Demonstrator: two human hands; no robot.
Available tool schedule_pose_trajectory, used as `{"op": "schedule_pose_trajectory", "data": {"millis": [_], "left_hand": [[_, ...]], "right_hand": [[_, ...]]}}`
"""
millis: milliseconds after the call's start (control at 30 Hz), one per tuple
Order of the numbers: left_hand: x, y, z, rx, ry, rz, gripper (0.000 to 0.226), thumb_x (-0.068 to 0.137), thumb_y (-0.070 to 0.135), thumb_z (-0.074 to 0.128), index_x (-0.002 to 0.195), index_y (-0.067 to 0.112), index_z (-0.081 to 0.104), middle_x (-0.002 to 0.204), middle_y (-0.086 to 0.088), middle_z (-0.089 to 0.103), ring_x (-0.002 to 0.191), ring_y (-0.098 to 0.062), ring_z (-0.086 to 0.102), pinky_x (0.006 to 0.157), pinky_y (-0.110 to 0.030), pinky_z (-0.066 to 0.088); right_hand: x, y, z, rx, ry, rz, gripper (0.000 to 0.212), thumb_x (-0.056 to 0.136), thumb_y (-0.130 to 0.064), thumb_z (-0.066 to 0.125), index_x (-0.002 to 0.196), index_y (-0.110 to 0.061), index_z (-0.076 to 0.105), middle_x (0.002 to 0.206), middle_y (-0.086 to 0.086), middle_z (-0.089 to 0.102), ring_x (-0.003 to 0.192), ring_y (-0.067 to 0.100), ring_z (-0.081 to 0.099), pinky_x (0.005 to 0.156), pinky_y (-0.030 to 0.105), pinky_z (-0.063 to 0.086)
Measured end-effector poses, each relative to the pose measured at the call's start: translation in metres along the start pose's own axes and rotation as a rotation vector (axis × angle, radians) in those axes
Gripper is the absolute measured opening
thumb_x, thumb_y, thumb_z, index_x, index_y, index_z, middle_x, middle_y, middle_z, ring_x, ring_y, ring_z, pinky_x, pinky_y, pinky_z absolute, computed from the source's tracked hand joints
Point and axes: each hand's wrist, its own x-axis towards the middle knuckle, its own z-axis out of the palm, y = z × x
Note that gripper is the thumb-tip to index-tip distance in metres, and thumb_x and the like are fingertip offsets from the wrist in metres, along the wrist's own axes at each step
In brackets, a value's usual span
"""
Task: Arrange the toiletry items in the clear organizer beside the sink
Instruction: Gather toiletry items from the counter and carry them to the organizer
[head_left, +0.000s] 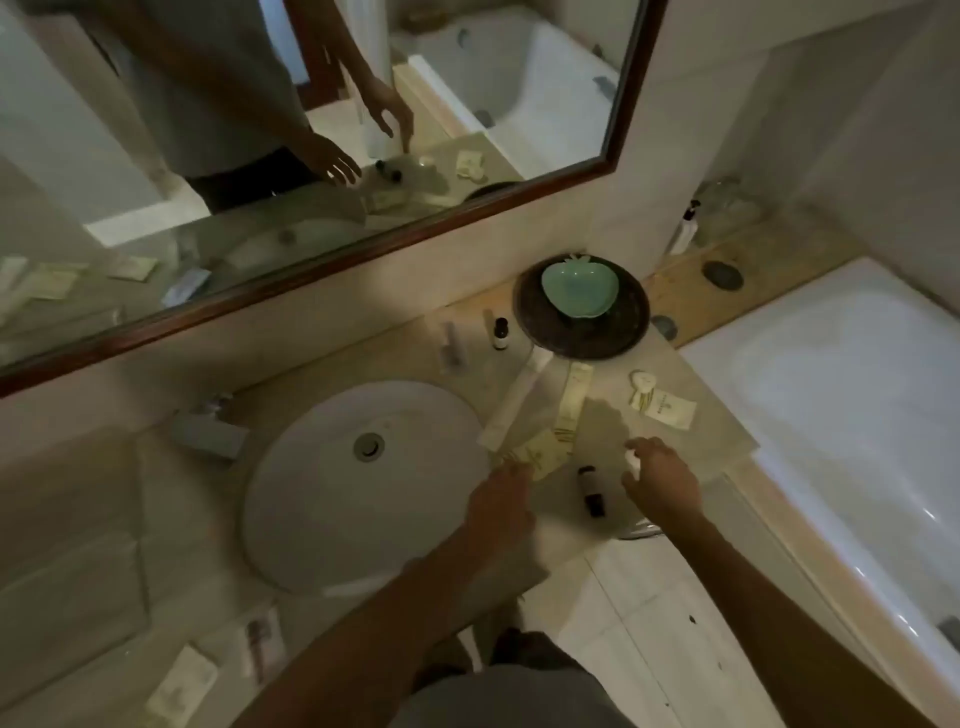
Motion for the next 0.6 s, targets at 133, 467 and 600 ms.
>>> {"op": "schedule_pose_trajectory", "data": {"millis": [133, 467, 600], "left_hand": [[0.023, 0.018, 0.006, 0.06, -0.009, 0.054, 0.056, 0.088, 0.027, 0.058, 0.138, 0.016, 0.037, 0.139, -0.008, 0.04, 0.125, -0.026, 0.045, 0.094, -0.04, 0.045], [0.173, 0.118, -0.026, -0.054, 0.112, 0.184, 0.041, 0.09, 0.015, 0.051, 0.13, 0.017, 0.046, 0.134, -0.005, 0.043, 0.121, -0.025, 0.045, 0.093, -0.042, 0.047], [0.244, 0.139, -0.021, 0.223, 0.06, 0.463, 0.051, 0.085, 0.025, 0.055, 0.135, 0.018, 0.049, 0.147, -0.009, 0.042, 0.133, -0.03, 0.039, 0.103, -0.049, 0.042]], "right_hand": [[0.013, 0.036, 0.001, 0.0, -0.028, 0.096, 0.048, 0.088, -0.011, 0.058, 0.135, -0.021, 0.053, 0.127, 0.007, 0.053, 0.111, 0.029, 0.057, 0.081, 0.04, 0.052], [0.057, 0.065, 0.041, 0.138, -0.11, 0.087, 0.04, 0.092, -0.034, 0.057, 0.131, -0.024, 0.054, 0.136, 0.003, 0.048, 0.114, 0.027, 0.058, 0.086, 0.043, 0.056], [0.059, 0.073, 0.046, 0.243, -0.094, 0.212, 0.04, 0.093, -0.044, 0.05, 0.124, -0.02, 0.057, 0.127, 0.005, 0.057, 0.107, 0.031, 0.061, 0.086, 0.041, 0.053]]}}
